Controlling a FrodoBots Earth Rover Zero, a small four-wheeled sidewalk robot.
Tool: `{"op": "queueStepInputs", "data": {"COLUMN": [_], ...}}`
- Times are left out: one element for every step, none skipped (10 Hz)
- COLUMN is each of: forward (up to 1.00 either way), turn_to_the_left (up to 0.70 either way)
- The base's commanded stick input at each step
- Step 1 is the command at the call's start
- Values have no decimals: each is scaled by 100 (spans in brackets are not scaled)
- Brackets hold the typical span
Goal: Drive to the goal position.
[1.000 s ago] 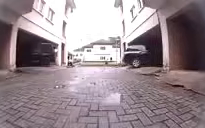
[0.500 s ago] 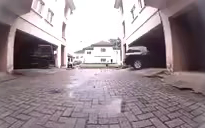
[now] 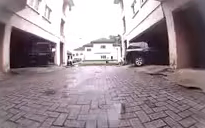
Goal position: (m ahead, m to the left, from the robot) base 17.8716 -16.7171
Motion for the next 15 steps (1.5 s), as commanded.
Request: {"op": "queueStepInputs", "data": {"forward": [50,50,50,50,50,50,50,50,50,50,50,50,50,50,50], "turn_to_the_left": [0,0,0,0,0,0,0,0,0,0,0,0,0,0,0]}}
